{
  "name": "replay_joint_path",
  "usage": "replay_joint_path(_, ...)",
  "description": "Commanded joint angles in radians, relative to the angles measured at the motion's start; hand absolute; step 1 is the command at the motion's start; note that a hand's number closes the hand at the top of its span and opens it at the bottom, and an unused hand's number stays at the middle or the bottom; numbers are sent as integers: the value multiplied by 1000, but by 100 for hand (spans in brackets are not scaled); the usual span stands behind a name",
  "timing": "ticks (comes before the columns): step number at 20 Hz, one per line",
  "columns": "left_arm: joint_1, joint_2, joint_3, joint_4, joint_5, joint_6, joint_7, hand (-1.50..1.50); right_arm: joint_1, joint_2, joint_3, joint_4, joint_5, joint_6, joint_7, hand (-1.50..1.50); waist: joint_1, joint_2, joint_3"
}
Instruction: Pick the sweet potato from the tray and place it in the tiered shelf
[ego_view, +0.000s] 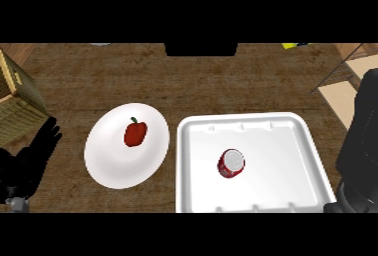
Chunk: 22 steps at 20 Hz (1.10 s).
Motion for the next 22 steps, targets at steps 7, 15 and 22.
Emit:
replay_joint_path(7,-31,1,13,-19,2,-4,43,0,-148,-126,-185,119,25,220,5,150,5,5,1)
replay_joint_path(15,-49,4,29,5,3,-30,51,0,-95,-208,-208,192,98,206,-50,150,7,7,1)
replay_joint_path(22,-30,-14,37,-1,-27,-22,12,0,-4,-281,-341,311,6,29,-138,150,14,10,2)
